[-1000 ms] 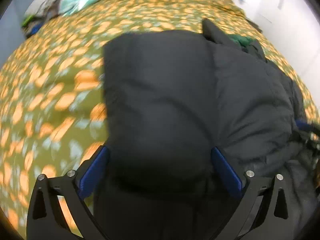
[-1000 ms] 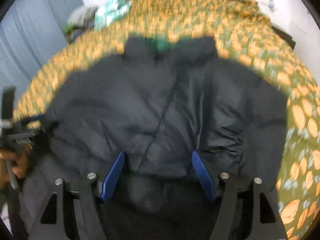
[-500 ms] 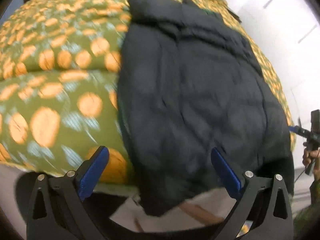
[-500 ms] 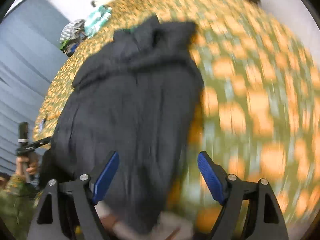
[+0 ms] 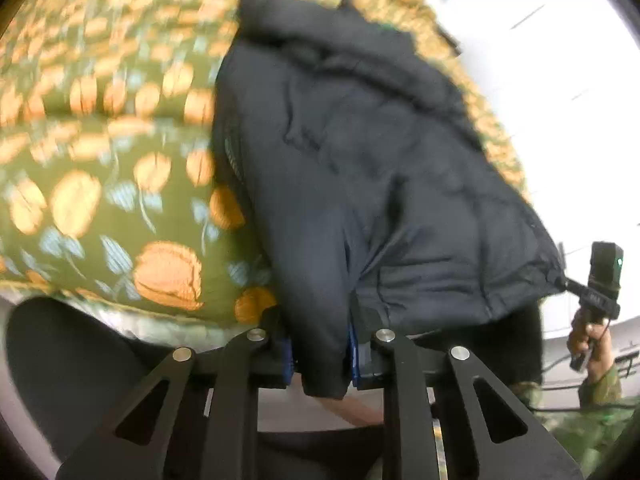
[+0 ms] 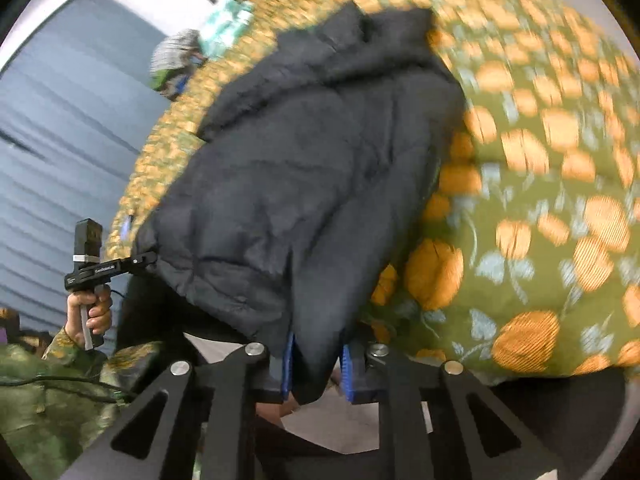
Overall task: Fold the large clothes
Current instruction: 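Grasp the jacket hem with both grippers and lift it toward the collar, then lay the lifted hem over the jacket body with both grippers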
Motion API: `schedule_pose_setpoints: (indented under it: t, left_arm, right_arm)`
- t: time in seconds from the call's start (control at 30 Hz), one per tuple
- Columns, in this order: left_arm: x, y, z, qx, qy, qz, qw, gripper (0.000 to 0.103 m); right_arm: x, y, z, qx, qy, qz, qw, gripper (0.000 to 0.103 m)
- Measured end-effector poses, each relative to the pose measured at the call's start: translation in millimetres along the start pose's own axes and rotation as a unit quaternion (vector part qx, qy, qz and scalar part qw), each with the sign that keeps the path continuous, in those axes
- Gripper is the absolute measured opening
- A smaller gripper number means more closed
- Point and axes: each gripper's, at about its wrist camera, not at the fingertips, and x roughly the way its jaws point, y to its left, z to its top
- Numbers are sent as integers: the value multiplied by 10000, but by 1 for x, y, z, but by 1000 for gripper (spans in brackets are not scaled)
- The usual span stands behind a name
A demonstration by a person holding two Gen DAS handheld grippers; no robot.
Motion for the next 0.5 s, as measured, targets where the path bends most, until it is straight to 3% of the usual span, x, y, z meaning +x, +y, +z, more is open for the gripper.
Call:
schedule_pose_setpoints:
  t: [0.17,0.37,0.43,0.5]
  left_arm:
    - [-50,-17,-5,308,-169,-177,9992,15]
    - [-116,-19,-55,348,98,-561,9978,15]
    - [-145,-26,-56,348,-159,-835,9958,15]
    - [-174,-33,-38,314,-662,-1102,9912,15]
  right_arm:
    - [-59,23,11,-325,-385,476,9976,18]
    - [-106,50,-30,-329,-397,1323,9899,18]
    - [-136,63,-37,-289,-687,1734,9820,18]
    - [-153,74,-27,-397,-1010,1857,9766,17]
